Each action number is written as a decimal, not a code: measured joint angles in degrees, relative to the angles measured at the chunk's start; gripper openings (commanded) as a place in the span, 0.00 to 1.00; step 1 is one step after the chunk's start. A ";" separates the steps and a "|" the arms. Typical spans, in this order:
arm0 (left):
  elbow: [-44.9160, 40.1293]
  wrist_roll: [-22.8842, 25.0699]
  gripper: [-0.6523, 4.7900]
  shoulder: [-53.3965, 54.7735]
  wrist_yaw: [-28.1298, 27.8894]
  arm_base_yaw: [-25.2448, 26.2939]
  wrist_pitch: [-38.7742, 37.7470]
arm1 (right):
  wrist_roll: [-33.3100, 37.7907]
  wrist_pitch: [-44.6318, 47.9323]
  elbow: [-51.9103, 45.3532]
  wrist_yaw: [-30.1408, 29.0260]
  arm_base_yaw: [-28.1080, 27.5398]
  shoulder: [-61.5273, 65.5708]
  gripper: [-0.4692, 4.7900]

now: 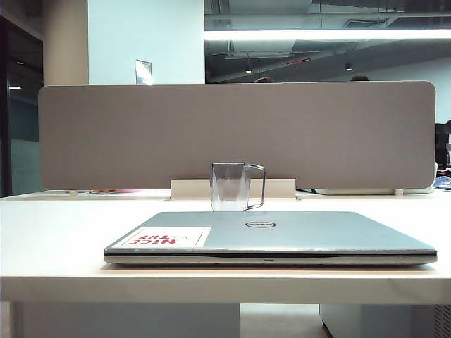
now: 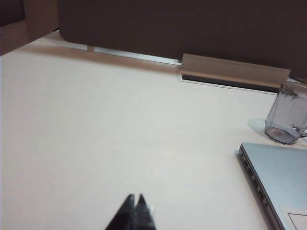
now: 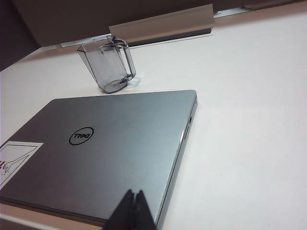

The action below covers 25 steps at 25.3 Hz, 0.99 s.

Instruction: Pick up the water cup and place it on the side of the laptop away from you.

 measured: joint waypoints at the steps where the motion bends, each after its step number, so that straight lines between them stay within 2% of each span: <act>1: -0.63 0.17 0.11 -1.60 1.66 1.29 -0.22 | 0.00 -0.02 0.00 0.00 0.00 -0.02 0.09; 7: -0.63 0.50 0.11 -3.02 4.94 4.83 -1.49 | 0.00 0.00 0.00 0.00 0.00 -0.02 0.09; 25: -0.63 1.60 0.11 -3.04 5.03 4.83 -3.10 | 0.00 0.04 0.00 0.00 0.00 0.00 0.09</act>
